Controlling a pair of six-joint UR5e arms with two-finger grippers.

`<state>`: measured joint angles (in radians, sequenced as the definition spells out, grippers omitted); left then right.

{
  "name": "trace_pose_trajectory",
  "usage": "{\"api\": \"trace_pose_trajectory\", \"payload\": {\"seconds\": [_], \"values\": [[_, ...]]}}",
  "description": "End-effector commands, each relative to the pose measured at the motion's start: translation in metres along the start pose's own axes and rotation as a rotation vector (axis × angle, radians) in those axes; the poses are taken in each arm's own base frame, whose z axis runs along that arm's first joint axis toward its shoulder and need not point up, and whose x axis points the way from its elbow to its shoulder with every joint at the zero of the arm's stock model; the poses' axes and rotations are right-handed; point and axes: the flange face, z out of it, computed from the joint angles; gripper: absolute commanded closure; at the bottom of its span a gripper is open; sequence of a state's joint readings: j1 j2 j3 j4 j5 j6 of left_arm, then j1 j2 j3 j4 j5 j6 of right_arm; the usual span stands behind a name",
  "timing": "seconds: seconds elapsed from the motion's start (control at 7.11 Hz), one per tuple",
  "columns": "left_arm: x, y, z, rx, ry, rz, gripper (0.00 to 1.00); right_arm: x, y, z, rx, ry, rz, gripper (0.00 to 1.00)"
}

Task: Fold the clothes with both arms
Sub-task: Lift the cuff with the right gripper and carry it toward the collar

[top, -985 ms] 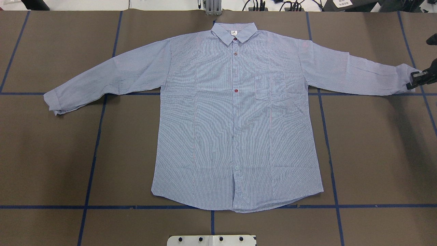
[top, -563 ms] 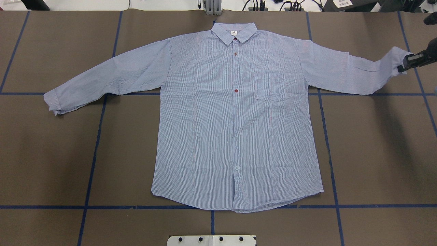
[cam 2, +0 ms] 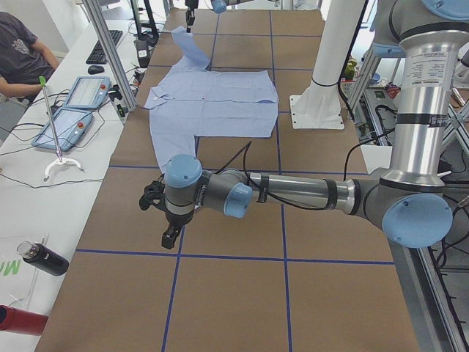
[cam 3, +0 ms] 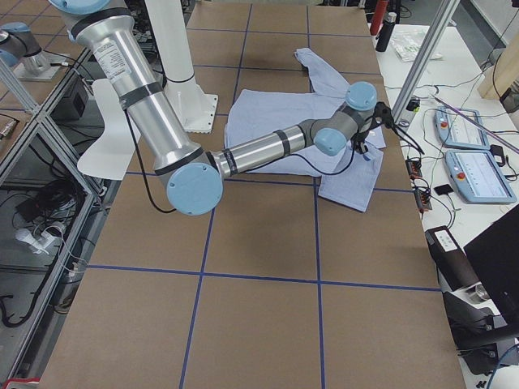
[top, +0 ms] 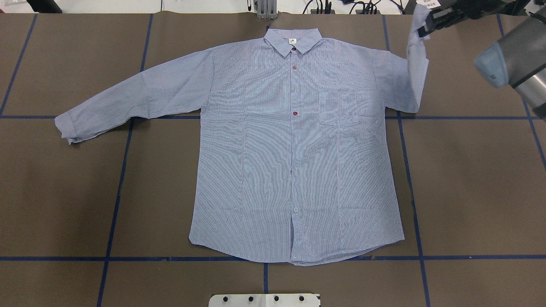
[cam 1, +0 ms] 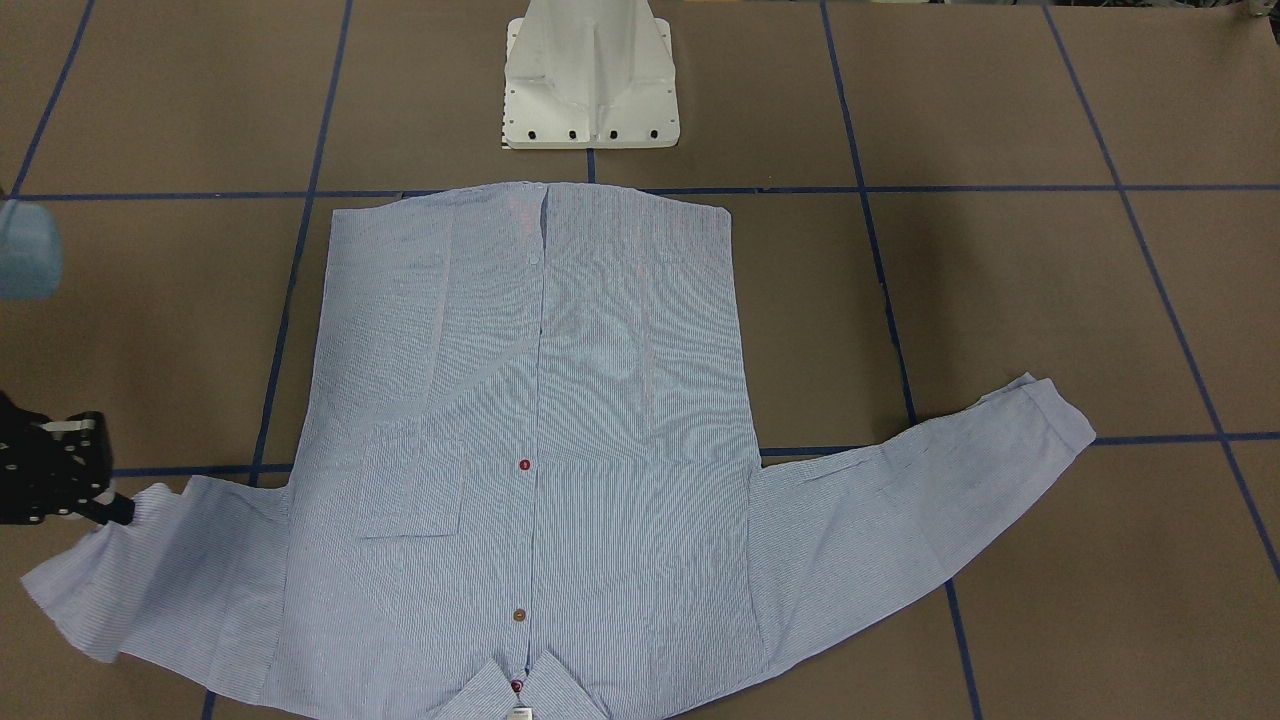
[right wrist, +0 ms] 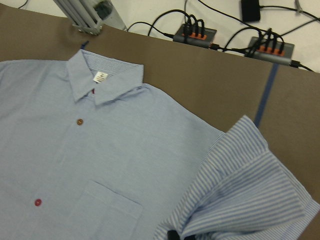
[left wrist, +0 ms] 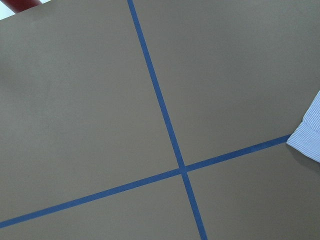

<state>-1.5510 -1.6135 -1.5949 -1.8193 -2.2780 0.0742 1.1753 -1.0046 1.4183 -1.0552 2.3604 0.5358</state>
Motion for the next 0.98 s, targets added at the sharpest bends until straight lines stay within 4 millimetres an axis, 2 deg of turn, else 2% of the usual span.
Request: {"api": "trace_pose_trajectory", "payload": {"seconds": [0.0, 0.14, 0.42, 0.84], "values": [[-0.002, 0.005, 0.002, -0.006, -0.002, -0.003, 0.00, -0.123, -0.061, 0.025, 0.039, 0.030, -0.069, 1.00], [-0.003, 0.010, 0.004, -0.010, 0.000, -0.002, 0.00, -0.155, -0.070, 0.034, 0.050, 0.042, -0.085, 1.00], [-0.006, 0.013, 0.006, -0.015, 0.000, -0.006, 0.00, -0.196, -0.078, 0.062, 0.066, 0.069, -0.119, 1.00], [-0.007, 0.015, 0.008, -0.020, 0.001, -0.012, 0.00, -0.219, -0.068, 0.091, 0.068, 0.095, -0.141, 1.00]]}}
